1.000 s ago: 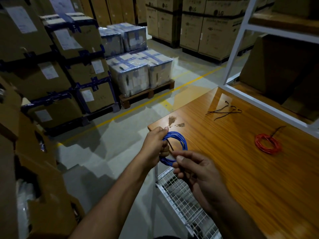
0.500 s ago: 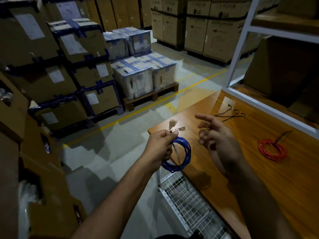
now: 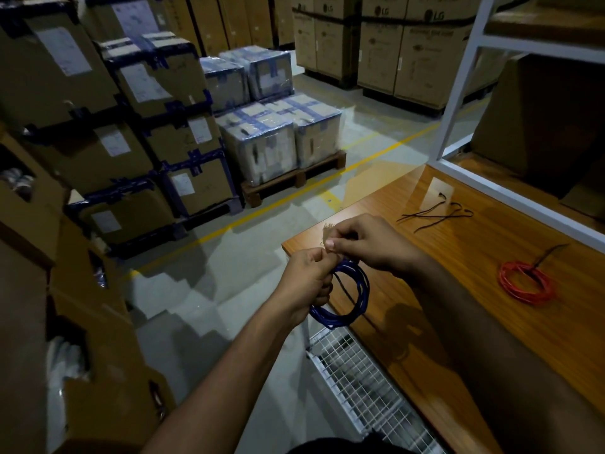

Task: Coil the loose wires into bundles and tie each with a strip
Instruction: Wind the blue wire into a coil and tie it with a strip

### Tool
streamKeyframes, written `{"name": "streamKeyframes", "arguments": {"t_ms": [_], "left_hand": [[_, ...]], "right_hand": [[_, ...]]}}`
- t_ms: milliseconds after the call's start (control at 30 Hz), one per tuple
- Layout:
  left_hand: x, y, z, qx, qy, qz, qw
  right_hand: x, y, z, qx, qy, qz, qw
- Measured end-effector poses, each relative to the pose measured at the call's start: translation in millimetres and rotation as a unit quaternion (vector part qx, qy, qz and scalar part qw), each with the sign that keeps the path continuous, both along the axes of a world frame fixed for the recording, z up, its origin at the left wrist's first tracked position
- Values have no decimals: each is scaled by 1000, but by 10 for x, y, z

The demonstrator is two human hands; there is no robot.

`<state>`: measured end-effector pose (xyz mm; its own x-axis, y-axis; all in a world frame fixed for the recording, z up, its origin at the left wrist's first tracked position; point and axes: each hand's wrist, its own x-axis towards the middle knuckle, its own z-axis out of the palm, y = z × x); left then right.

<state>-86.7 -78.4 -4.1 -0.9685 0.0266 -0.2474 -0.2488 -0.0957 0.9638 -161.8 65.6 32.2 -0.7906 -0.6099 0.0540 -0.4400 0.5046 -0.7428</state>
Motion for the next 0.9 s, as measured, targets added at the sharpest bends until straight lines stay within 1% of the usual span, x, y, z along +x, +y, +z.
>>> {"name": "streamKeyframes", "arguments": {"t_ms": [167,267,333,400,433,533,633,733,800,833,900], "left_hand": [[-5,-8,-18,87,2,25,996],[-39,-1,-13,101,-10,52,994],[-61,0,-19,121,-21,65,990],[-85,-1,-30,135,-29,79,987],[-95,-1,-36,139,-32,89,986],[-140,-14,-63,157,-41,115,980],[-198,-7,-120,162,-53,148,974],[-217,61,-141,165,-62,173,969],[-214,122,-119,167,-67,187,966],[-210,152,-97,162,-67,190,966],[-204,197,-83,152,-59,185,969]], "right_hand": [[-91,-27,-18,-46,-42,-18,998],[-121,-49,-43,-67,-43,-17,997],[-123,-64,-67,-67,7,-51,996],[-45,-33,-46,-60,93,-90,990],[33,12,-32,-62,127,-94,985],[419,212,-83,-56,195,-27,979],[779,307,-252,-45,197,21,979],[890,241,-383,-137,226,41,964],[900,214,-399,-205,225,31,952],[893,217,-391,-234,205,26,950],[896,244,-350,-279,137,19,950]]}}
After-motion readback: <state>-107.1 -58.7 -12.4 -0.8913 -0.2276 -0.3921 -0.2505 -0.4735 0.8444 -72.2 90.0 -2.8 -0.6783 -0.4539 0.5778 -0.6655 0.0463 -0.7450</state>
